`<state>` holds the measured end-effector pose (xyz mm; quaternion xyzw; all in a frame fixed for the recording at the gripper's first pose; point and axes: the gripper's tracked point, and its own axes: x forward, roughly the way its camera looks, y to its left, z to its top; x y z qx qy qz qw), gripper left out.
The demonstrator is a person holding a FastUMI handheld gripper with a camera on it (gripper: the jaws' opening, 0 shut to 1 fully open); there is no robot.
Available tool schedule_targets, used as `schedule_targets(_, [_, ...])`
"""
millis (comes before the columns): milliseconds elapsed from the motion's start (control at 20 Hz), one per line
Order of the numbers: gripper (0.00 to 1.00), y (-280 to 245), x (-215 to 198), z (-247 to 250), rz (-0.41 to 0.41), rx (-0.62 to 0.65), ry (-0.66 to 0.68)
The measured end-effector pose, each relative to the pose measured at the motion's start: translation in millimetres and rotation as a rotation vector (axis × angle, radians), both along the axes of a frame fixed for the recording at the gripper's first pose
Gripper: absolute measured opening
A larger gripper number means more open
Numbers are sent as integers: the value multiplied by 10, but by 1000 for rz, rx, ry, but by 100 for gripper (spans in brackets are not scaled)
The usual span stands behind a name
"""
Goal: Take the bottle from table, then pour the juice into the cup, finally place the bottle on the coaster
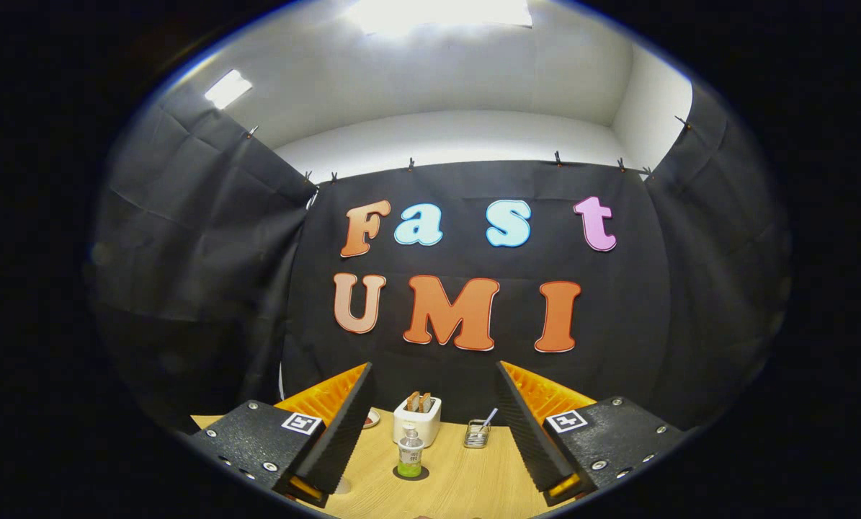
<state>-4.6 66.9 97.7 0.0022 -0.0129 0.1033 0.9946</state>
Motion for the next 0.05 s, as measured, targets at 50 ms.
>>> schedule_targets(50, [97, -17, 20, 5, -1, -2, -4])
